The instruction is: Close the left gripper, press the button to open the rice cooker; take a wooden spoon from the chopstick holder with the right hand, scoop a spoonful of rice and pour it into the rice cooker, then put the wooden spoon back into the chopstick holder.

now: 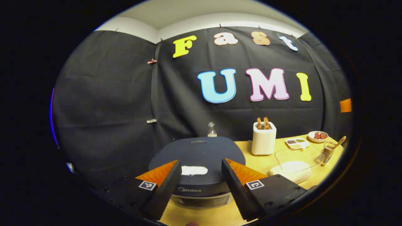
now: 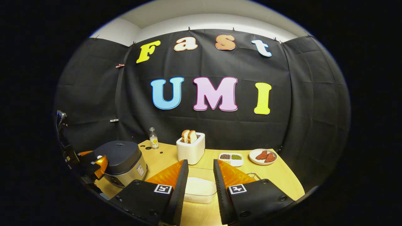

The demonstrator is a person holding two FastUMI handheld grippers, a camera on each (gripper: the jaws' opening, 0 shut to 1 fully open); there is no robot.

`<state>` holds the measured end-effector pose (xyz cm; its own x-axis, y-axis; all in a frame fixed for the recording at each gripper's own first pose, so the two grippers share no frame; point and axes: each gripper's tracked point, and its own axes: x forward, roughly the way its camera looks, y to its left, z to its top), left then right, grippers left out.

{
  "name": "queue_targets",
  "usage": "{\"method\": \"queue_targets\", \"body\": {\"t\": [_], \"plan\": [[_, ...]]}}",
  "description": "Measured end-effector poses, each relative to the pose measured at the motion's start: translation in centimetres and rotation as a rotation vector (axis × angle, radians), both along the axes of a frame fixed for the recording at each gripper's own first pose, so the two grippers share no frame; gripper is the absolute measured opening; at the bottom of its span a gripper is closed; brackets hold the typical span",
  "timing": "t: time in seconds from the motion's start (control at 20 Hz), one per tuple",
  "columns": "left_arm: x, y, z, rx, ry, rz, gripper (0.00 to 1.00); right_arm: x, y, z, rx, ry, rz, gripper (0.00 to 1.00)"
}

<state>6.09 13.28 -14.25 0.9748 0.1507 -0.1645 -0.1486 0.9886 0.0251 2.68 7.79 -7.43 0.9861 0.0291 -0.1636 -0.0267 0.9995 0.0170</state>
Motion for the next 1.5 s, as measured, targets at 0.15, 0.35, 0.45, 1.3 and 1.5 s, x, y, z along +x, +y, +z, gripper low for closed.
{"method": "queue_targets", "body": {"t": [0.15,0.35,0.45,1.3,1.5], "plan": [[0.7,-2.1,2.7,-0.013,-0.041,-0.031,0.88,0.0,-1.1,0.3,0.012,-0.011,-0.016,0.5],[0.6,-5.6,5.8,-0.025,-0.073,-0.087,0.88,-0.3,-2.6,1.1,0.024,-0.021,-0.03,0.51],[-0.2,-6.9,7.7,-0.061,-0.09,-0.103,0.91,-0.4,-3.3,1.8,0.027,-0.032,-0.036,0.51],[-4.1,-14.6,13.6,-0.024,-0.185,-0.182,0.93,-1.3,-7.4,4.3,0.021,-0.078,-0.052,0.57],[-4.4,-14.8,13.4,-0.021,-0.179,-0.181,0.93,-1.4,-7.3,4.4,0.026,-0.081,-0.046,0.59]]}}
